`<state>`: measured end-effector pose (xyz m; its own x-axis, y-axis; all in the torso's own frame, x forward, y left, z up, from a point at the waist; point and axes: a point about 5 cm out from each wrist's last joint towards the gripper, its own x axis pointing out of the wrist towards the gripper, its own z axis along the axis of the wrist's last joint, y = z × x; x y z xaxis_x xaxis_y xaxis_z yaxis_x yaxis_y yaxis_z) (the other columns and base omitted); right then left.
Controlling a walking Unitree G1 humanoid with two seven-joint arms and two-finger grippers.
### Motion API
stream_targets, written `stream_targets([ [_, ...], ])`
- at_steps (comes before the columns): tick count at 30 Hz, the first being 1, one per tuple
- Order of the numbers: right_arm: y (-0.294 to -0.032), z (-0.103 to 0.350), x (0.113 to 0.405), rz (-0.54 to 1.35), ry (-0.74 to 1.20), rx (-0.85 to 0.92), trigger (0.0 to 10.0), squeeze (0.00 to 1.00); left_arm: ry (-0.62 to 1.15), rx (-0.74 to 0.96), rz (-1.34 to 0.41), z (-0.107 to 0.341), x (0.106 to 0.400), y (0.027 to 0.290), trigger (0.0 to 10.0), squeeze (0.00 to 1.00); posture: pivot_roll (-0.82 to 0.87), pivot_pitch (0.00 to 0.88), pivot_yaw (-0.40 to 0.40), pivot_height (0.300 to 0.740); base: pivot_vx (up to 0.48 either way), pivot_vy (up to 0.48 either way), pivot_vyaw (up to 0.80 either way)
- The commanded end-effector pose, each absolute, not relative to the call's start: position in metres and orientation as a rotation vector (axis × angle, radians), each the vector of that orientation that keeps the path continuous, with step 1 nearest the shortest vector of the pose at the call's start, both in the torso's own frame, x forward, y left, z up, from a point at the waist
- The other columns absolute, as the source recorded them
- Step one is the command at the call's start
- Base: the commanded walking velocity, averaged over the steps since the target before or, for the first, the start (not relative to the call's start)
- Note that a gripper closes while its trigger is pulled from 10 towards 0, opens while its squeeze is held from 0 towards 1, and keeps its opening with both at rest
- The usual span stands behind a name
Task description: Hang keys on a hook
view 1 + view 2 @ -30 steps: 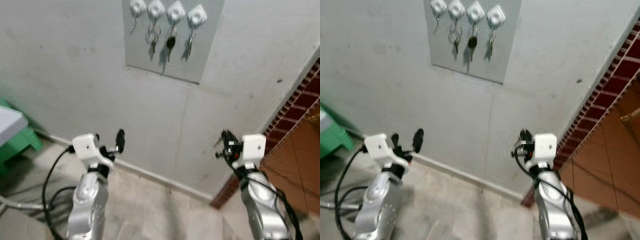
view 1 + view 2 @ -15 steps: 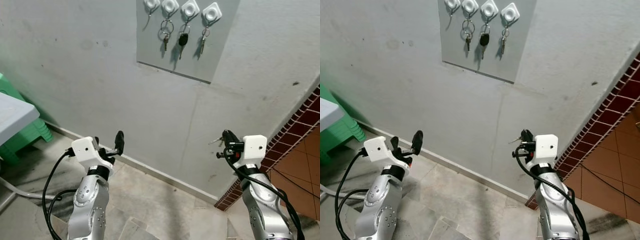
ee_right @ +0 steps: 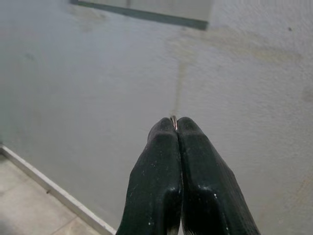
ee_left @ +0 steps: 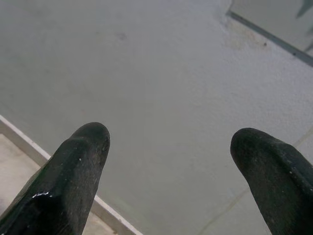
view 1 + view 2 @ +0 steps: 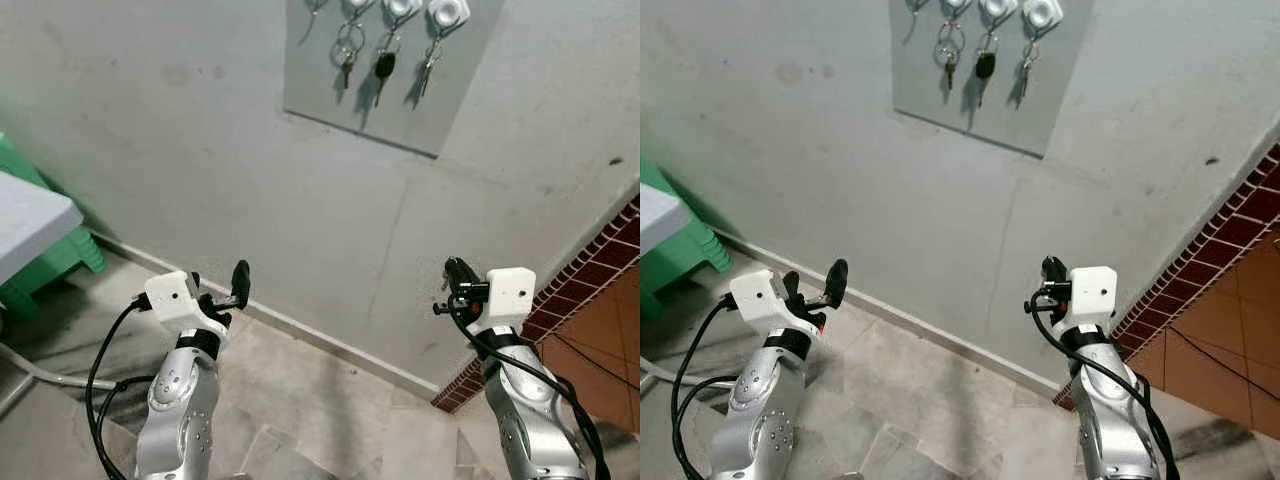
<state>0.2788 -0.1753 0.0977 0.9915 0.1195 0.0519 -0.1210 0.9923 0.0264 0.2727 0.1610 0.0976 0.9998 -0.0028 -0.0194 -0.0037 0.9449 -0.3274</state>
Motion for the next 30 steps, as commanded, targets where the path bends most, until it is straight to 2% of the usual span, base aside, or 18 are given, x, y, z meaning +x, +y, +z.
stream_targets([
  [1,-0.1754,0.0994,0.2781,0.122,-0.054,0.035,10.0,0.0,0.015,-0.334,-0.008,0.0996,0.2723,0.16,10.0,0.0,0.03,0.087,-0.082,0.74,-0.315,0.356,0.0],
  [6,-0.1743,0.099,0.2773,0.126,-0.052,0.035,10.0,0.0,0.012,-0.334,-0.013,0.1003,0.2719,0.1591,10.0,0.0,0.03,0.084,-0.082,0.74,-0.298,0.345,0.0],
  [30,-0.1769,0.0966,0.272,0.108,-0.041,0.054,10.0,0.0,0.017,-0.318,-0.026,0.1002,0.2713,0.1604,10.0,0.0,0.02,0.08,-0.072,0.74,0.0,0.0,0.0],
])
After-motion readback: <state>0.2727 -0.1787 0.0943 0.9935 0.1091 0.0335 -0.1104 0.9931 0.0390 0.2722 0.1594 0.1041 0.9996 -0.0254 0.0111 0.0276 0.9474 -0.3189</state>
